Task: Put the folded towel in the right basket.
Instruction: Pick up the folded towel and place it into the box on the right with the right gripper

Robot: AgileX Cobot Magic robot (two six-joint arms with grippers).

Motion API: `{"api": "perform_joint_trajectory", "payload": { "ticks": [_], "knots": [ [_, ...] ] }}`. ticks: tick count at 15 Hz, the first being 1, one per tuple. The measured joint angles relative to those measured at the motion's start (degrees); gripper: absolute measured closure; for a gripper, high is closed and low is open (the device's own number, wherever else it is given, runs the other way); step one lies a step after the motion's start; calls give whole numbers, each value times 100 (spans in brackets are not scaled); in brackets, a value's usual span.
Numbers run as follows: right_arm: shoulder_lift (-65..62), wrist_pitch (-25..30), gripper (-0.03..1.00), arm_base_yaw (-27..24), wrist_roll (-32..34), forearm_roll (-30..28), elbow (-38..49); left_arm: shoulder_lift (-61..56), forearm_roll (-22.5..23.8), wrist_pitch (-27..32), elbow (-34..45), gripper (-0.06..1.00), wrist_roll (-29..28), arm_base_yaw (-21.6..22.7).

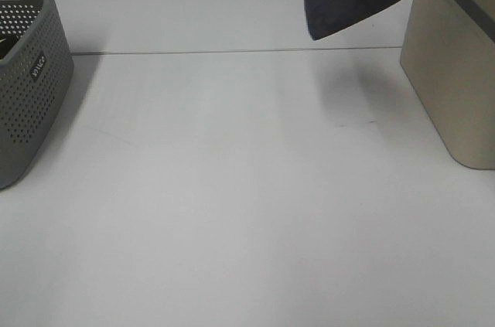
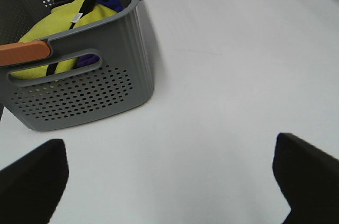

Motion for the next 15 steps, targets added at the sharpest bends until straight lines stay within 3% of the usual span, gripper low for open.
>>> {"api": "perform_joint_trajectory", "payload": {
  "ticks": [5,11,15],
  "knots": [
    [-309,40,90,-1203,160,69,0,0,0,0,0,-4,0,0],
    [-281,-74,90,-3323,69,1484,0,0,0,0,0,-4,0,0],
    [298,-178,90,-3604,-155,1828,0,0,0,0,0,-4,0,0]
  ]
}}
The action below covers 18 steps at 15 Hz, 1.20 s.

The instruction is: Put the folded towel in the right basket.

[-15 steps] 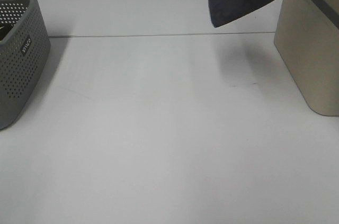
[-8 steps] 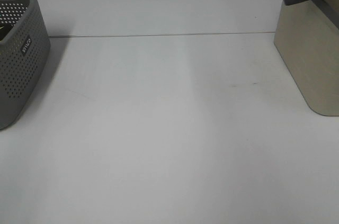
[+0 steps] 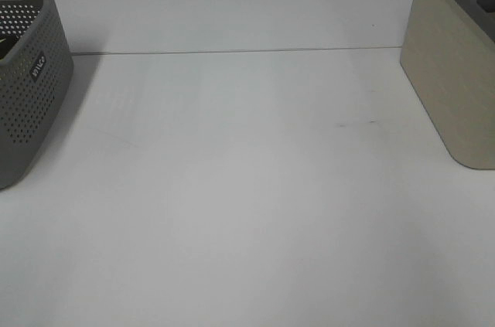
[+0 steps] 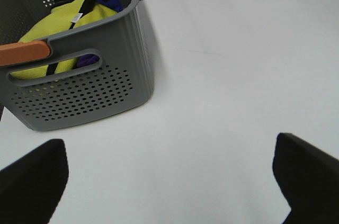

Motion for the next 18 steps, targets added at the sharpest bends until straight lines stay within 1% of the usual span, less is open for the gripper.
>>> {"api": "perform_joint_trajectory", "payload": {
  "ticks": [2,3,4,7,8,9,11,13,16,17,18],
  "knots": [
    [401,-11,89,0,11,80,0,0,0,0,0,-4,0,0],
    [573,-6,84,0,69,86,0,0,0,0,0,-4,0,0],
    [733,34,76,0,109,80,0,0,0,0,0,-4,0,0],
    [1049,281,41,0,269,74,0,0,0,0,0,-4,0,0],
    [1054,304,31,0,321,63,0,0,0,0,0,-4,0,0],
    [1031,304,26,0,367,63,0,0,0,0,0,-4,0,0],
    [842,304,22,23,413,97,0,0,0,0,0,-4,0,0],
    [493,298,21,218,418,103,0,0,-6,0,0,-4,0,0],
    [69,350,21,951,413,-11,0,0,-6,0,0,-4,0,0],
    [-80,561,21,1444,413,-166,0,0,-6,0,0,-4,0,0],
    [-143,768,21,1667,413,-275,0,0,-6,0,0,-4,0,0]
  ]
}}
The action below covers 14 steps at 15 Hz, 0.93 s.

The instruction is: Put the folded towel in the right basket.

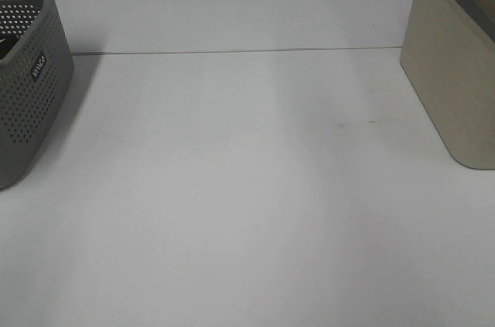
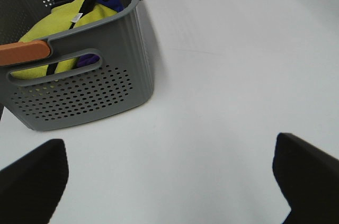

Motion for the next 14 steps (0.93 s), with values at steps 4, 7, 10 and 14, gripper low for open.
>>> {"api": "perform_joint_trajectory", "payload": {
  "ticks": [4,7,10,14],
  "knots": [
    [-286,275,21,321,178,-447,80,0,0,0,0,-4,0,0],
    [-945,275,21,327,178,-556,814,0,0,0,0,-4,0,0],
    [-1925,275,21,327,286,-682,2172,0,0,0,0,-4,0,0],
    [-3621,275,21,327,361,-682,4125,0,0,0,0,-4,0,0]
  ]
}}
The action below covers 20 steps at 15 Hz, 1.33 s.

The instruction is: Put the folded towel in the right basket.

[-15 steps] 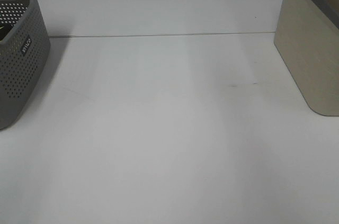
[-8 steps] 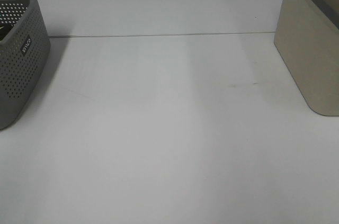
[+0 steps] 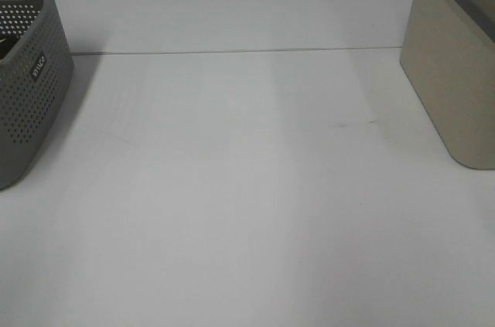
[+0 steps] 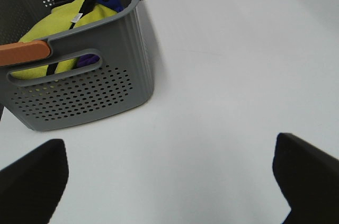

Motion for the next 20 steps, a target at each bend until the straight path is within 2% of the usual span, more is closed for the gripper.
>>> {"api": "perform_joint_trajectory", "payload": {
  "ticks": [3,6,7,9,10,11,15,20],
  "knots": [
    [-1329,-11,21,0,74,0,1495,0,0,0,0,-4,0,0],
    [-2802,-332,21,0,86,-40,2865,0,0,0,0,-4,0,0],
    [-3008,-390,21,0,86,-69,3025,0,0,0,0,-4,0,0],
    [-4154,-676,21,0,86,-424,3724,0,0,0,0,-4,0,0],
    [-4400,-733,21,0,86,-453,3810,0,0,0,0,-4,0,0],
    [-5277,-917,21,0,86,-470,3982,0,0,0,0,-4,0,0],
    [-6698,-945,21,0,74,-470,4028,0,0,0,0,-4,0,0],
    [-7196,-905,21,0,74,-470,4091,0,0,0,0,-4,0,0]
  ]
}}
